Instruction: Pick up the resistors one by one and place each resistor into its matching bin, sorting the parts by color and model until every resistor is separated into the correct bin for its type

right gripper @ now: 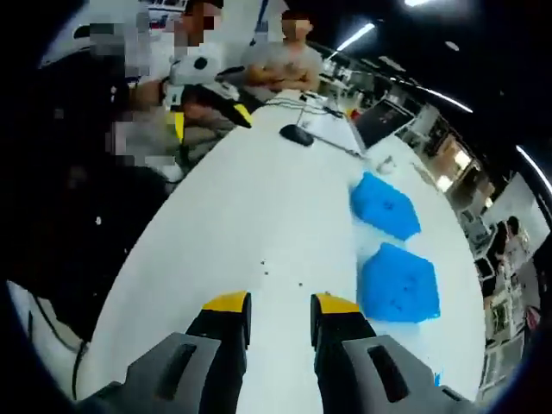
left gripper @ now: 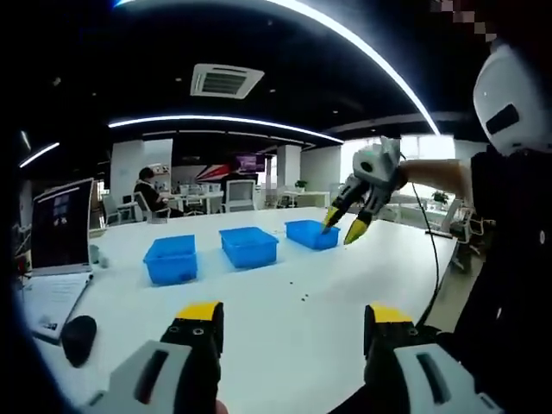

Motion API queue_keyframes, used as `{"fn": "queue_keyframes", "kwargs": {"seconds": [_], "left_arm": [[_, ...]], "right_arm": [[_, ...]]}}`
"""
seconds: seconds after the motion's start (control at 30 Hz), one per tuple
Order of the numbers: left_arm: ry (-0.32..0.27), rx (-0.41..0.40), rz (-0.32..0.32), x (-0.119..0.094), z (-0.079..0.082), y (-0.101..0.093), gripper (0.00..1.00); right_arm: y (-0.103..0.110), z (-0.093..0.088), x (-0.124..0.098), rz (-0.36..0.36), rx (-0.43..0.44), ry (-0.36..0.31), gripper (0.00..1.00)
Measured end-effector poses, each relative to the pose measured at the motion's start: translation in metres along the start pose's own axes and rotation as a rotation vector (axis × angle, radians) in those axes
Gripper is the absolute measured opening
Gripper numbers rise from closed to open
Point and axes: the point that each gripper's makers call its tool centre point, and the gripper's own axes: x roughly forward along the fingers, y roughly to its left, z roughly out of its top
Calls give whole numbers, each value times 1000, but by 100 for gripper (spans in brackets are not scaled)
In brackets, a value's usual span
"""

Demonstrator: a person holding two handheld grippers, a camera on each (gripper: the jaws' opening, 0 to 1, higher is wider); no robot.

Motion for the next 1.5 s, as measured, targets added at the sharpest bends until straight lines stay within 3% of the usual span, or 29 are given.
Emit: {"fn": "queue_keyframes", "kwargs": {"seconds": [0.13,0.5,1.03,1.23,1.5], "left_arm": [[15,-11,3,1,-5,-1,67],[26,-39,2,2,-14,-3,67],[29,-57,3,0,-20,-5,67],[30,-59,2,-4,-21,-4,67],[22,-60,0,-6,-19,-3,67]], "right_arm": [[10,-2,37,173,-179,117,29],[26,-14,85,360,-341,250,25],[28,-20,110,475,-437,334,16],[27,-19,113,519,-425,367,8],[25,-21,112,499,-423,395,5]]}}
